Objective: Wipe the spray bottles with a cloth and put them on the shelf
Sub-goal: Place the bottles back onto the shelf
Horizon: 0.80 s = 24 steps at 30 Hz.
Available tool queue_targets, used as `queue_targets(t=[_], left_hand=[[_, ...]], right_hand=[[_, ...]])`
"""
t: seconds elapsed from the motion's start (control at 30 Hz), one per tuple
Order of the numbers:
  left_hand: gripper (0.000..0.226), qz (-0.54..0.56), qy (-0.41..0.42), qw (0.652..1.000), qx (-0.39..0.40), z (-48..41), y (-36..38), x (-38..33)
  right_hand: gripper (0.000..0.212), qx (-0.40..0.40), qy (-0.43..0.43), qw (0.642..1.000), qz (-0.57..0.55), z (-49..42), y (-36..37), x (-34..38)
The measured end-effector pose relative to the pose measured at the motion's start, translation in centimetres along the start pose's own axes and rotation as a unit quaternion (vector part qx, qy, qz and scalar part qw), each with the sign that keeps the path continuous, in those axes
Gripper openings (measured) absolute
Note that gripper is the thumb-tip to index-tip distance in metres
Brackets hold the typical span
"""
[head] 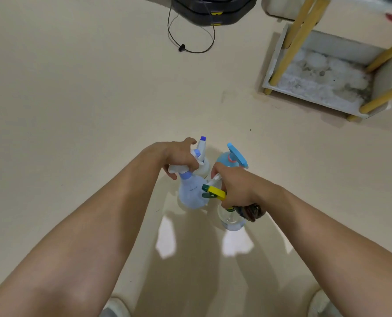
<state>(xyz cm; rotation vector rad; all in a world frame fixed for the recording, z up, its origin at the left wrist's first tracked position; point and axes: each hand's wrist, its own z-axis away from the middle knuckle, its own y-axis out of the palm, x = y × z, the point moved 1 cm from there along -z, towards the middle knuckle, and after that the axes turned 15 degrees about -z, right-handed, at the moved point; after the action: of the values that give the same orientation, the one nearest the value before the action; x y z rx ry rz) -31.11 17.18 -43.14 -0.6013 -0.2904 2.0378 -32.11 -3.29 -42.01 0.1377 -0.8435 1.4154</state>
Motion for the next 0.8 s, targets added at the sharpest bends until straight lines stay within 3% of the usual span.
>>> queue_targets(t=[0.13,0.33,0.53,0.7,0.8], left_hand=[[0.073,0.036,0.006,0.998,0.042,-0.5,0.6,-0.1],[0.084,0.060,0.029,0.996,0.060,-1.2,1.9,-0.1],[0.072,0.030,0.042,0.999,0.016,-1.6,2.3,-0.3],[0.049,-0.022,0.041,0.996,-0.074,-2.0,2.9,-0.6],[0.047,-0.063,0.039,0.990,-0.122,-2.0,3.2,-0.4]], right_hand=[[0.053,-0.033,-0.002,0.999,0.000,-0.2,0.2,-0.4],[0.039,-0.052,-0.012,0.998,0.030,-0.2,0.3,0.2],[0.037,-0.089,-0.009,0.996,0.032,-0.2,0.8,0.2],[0.040,-0.086,-0.004,0.996,0.025,-0.1,1.2,0.8],[0.040,-0.085,0.000,0.996,0.017,0.0,1.3,0.9]])
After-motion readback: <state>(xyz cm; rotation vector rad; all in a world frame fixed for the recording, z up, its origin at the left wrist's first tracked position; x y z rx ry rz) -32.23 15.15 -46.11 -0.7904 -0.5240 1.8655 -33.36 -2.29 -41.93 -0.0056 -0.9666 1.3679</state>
